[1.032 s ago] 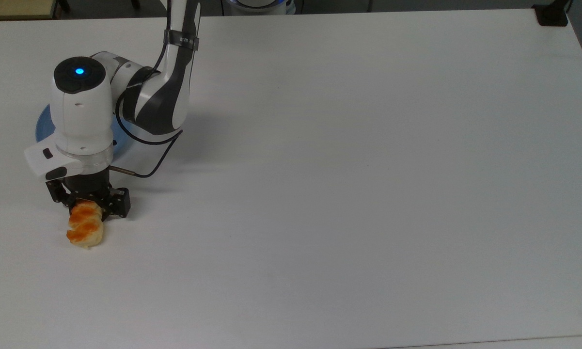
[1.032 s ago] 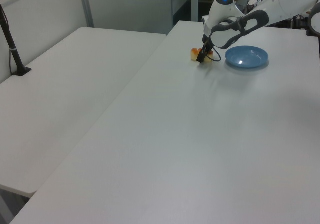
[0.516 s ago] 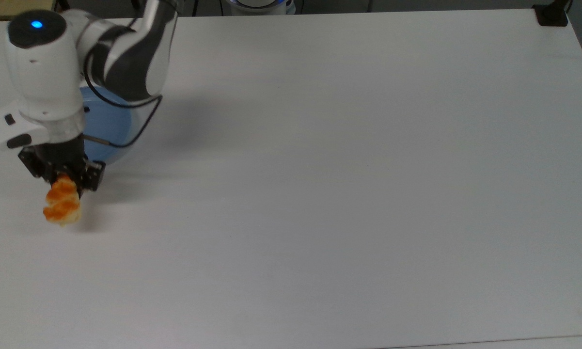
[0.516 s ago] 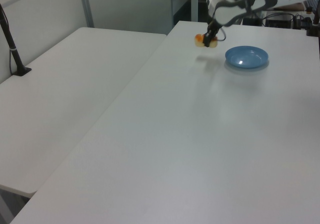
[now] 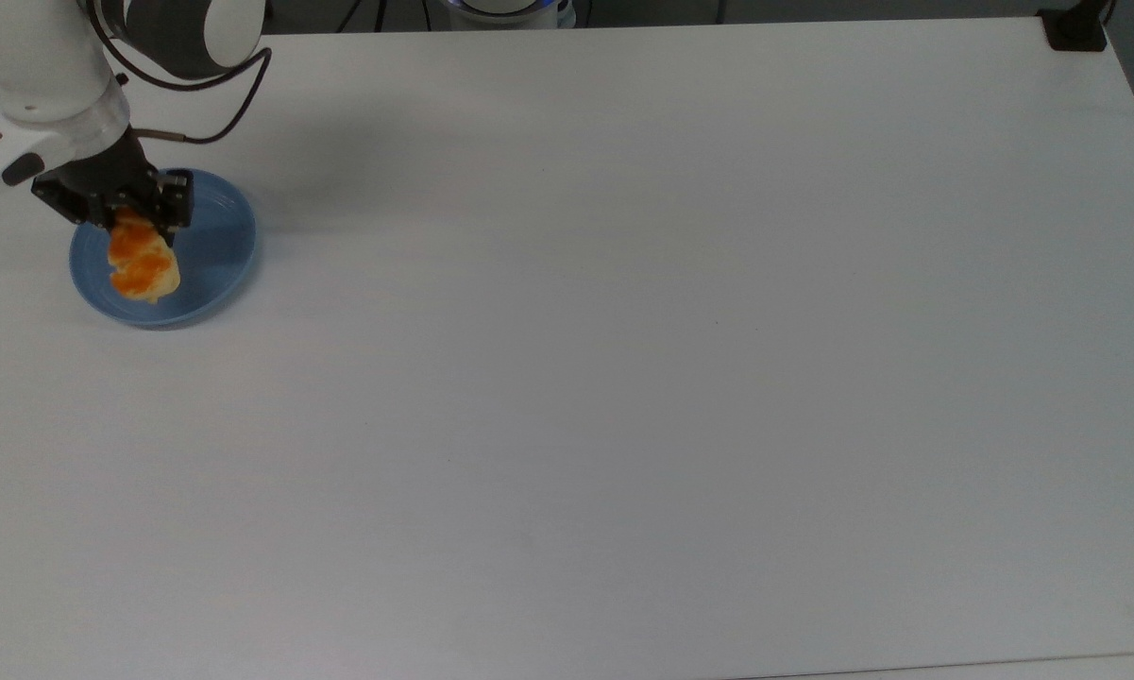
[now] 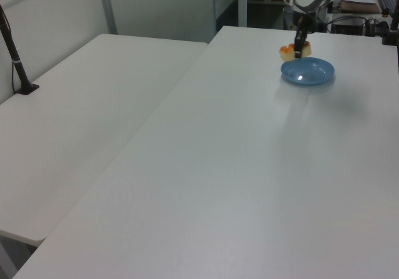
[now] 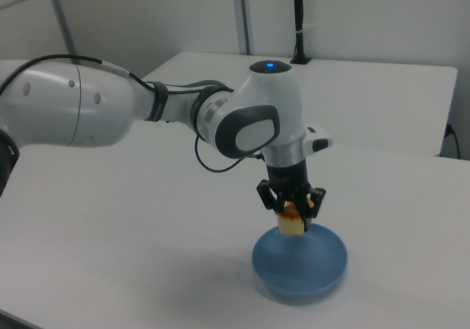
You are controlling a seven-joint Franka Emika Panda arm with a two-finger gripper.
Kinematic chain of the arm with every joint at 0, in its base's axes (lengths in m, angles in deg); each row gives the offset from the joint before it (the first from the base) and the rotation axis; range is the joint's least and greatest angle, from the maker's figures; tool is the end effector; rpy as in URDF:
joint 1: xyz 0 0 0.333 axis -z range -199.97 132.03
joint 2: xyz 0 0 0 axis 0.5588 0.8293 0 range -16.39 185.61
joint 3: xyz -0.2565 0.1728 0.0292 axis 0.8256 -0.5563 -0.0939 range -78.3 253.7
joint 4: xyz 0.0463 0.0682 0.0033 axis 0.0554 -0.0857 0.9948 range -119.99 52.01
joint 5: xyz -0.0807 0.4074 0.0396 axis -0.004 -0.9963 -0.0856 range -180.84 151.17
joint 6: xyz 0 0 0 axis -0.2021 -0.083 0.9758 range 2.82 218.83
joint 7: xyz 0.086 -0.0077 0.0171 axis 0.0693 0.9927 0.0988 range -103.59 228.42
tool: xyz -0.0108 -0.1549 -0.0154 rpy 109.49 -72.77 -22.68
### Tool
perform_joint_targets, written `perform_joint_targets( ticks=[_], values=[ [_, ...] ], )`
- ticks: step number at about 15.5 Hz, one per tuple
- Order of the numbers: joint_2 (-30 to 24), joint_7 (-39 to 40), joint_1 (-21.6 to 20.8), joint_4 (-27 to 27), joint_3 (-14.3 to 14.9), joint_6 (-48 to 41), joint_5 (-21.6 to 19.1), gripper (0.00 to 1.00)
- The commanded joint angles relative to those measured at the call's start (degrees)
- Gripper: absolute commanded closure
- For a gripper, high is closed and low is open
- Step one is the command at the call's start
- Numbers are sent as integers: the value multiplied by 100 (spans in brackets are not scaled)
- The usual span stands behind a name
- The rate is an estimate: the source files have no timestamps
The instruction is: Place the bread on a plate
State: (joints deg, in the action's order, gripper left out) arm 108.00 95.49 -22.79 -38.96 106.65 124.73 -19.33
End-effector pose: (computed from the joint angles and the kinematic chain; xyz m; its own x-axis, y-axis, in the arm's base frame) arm 0.6113 -0.3274 0.3249 0.9987 0.0440 0.0241 0.0418 -0.9954 0.0868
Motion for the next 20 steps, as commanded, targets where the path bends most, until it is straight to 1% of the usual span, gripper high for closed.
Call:
perform_joint_targets(
  ticks=[1,3,4,7,11,13,14,15,17,20],
  values=[
    [-344,287,-90,-863,83,38,97,54],
    [-318,296,-73,-882,170,48,150,53],
    [-309,296,-46,-891,214,48,142,44],
    [-282,217,-29,-882,223,65,98,0],
    [-291,208,24,-829,223,56,98,0],
    [-370,182,15,-681,223,-40,98,0],
    [-492,68,-20,-636,223,-75,98,0],
    [-641,-133,-63,-627,215,-171,98,0],
    [-1080,-878,-422,-531,153,-382,98,0],
    [-1302,-1575,-792,-163,40,-874,159,0]
  ],
)
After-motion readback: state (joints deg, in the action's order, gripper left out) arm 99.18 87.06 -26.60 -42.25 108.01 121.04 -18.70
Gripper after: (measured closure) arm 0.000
